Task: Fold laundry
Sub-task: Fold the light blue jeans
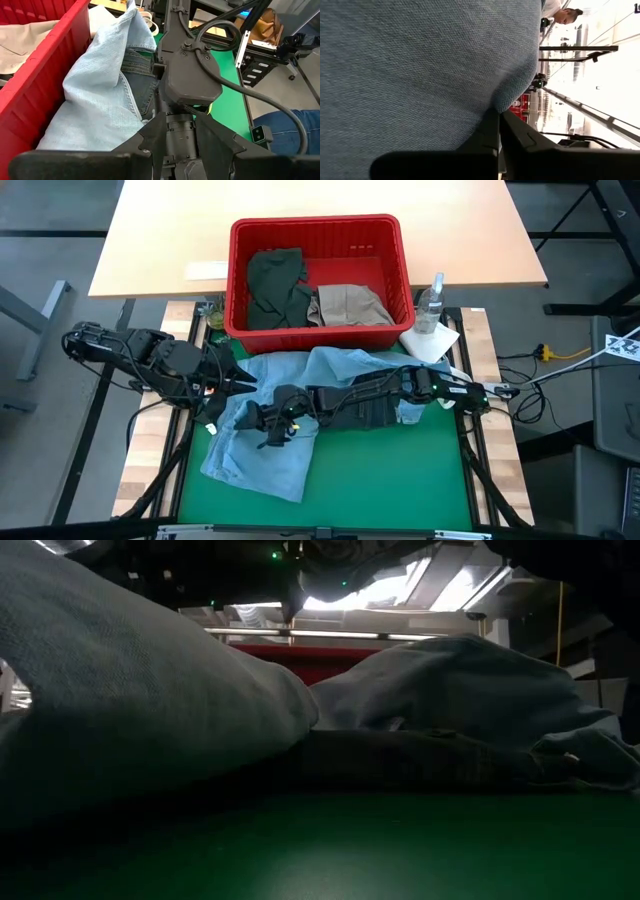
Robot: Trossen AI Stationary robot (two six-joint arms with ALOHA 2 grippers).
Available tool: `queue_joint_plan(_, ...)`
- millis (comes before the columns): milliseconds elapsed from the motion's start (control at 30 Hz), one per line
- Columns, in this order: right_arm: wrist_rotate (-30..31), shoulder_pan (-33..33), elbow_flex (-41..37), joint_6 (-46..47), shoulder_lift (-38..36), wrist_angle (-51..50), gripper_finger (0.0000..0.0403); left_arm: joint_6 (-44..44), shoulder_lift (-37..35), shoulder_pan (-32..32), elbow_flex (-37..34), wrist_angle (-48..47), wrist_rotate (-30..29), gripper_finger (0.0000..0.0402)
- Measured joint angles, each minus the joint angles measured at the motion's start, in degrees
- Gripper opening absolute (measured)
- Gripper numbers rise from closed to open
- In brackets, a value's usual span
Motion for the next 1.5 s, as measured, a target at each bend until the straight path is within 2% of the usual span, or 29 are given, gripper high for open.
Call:
queue_joint_plan(167, 0.02, 0.0, 0.0, 0.07, 0.0, -0.4, 0.0003, 0.0, 0.0, 0.0, -0.01, 0.0, 0.0, 0.01)
queue_joint_plan(267, 1.51, 0.0, 0.0, 0.13, -0.02, -0.47, 0.0018, 0.01, 0.0, 0.0, 0.0, 0.01, 0.0, 0.01)
queue_joint_plan(567, 3.07, -0.05, -0.04, 0.11, -0.03, 1.89, 0.0148, 0.0, 0.0, 0.0, 0.0, 0.0, 0.08, 0.01)
queue_joint_plan(667, 8.43, 0.21, -0.04, 0.02, -0.25, 4.08, 0.0177, -0.86, 0.01, 0.0, 0.0, -0.02, 2.1, 0.01)
queue_joint_plan(833, 26.53, 2.68, -0.09, -3.09, -2.8, 2.12, 0.019, -6.05, 0.87, -0.93, 0.09, -0.46, 8.21, 0.01)
queue_joint_plan(933, 34.31, 4.67, -0.13, -6.67, -4.89, -5.53, 0.0184, -9.14, 2.05, -2.91, 0.15, -1.26, 9.4, 0.01)
queue_joint_plan(1133, 42.64, 7.28, -0.11, -4.79, -10.73, -29.57, 0.0173, -15.27, 5.45, -8.32, -0.11, -4.22, 9.16, 0.01)
queue_joint_plan(1233, 44.85, 7.68, 0.09, 1.56, -14.9, -42.07, 0.0172, -19.17, 6.92, -10.78, -0.11, -8.72, 8.95, 0.01)
queue_joint_plan(1367, 43.46, 7.52, -0.11, 11.95, -19.6, -58.34, 0.0172, -25.68, 8.3, -13.15, -0.11, -16.96, 8.65, 0.01)
queue_joint_plan(1500, 44.56, 7.52, 0.04, 22.1, -25.37, -70.58, 0.0172, -32.71, 8.31, -14.82, -0.11, -22.6, 7.4, 0.01)
